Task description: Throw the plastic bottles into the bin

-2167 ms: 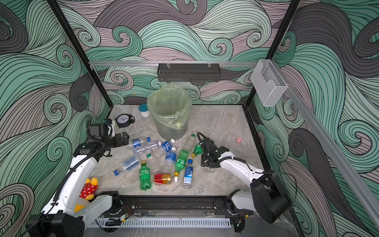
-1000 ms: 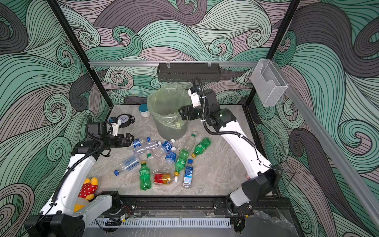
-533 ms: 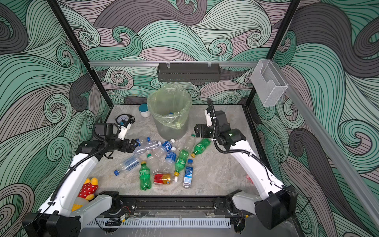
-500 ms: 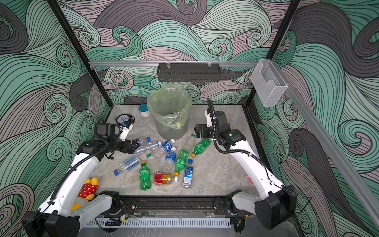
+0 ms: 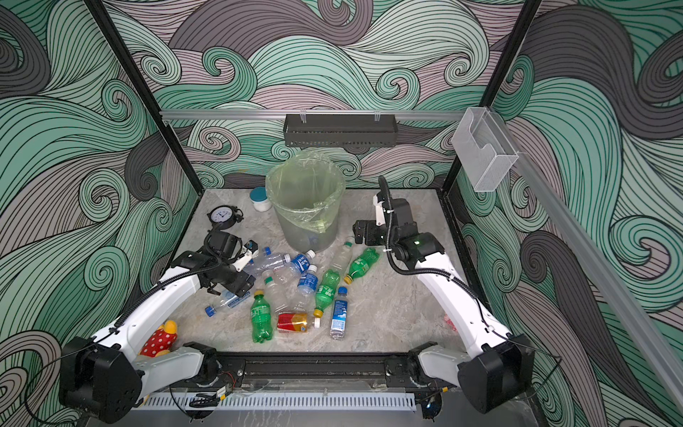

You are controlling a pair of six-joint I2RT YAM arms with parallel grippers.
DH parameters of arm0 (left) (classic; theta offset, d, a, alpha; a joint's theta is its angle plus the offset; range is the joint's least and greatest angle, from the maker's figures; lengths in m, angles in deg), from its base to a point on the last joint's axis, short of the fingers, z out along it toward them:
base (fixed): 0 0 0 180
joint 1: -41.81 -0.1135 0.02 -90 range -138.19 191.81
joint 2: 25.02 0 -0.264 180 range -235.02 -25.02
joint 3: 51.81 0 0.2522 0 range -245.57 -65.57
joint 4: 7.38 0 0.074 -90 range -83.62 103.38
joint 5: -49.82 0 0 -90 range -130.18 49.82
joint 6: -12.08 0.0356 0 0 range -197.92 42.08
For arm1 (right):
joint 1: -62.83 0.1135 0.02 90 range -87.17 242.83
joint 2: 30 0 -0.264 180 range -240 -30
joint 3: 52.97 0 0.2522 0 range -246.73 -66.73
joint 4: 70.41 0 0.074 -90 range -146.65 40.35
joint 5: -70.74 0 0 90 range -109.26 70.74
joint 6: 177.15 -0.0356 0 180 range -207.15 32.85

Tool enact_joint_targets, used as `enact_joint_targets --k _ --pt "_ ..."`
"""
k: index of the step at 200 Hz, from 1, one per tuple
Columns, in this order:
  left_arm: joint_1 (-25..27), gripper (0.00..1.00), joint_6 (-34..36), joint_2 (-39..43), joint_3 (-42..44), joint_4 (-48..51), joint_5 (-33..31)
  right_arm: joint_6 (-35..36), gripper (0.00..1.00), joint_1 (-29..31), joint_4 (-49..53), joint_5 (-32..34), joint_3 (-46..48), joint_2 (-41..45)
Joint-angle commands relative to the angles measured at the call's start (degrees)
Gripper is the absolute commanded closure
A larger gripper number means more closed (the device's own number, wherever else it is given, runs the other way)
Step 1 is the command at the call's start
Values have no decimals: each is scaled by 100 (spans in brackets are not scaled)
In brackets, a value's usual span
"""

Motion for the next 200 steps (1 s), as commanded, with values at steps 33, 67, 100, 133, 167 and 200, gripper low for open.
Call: enact_joint_targets --k 33,67,100,133,167,200 --pt "41 12 196 287 668 -690 -445 81 2 -131 -196 -173 99 -36" --pt "39 14 219 -102 813 -929 -768 44 2 -146 -245 -311 129 -83" --pt "37 18 49 -824 715 -1050 -837 67 2 -157 -257 -328 150 -70" --pt "37 31 -1 -1264 590 -1014 -891 115 2 -192 -244 -301 240 -4" --pt "42 45 8 -1392 412 -798 -696 136 1 -240 -294 -334 287 -21" --pt "42 53 17 -1255 300 -689 -721 110 1 -236 -295 -310 302 -21"
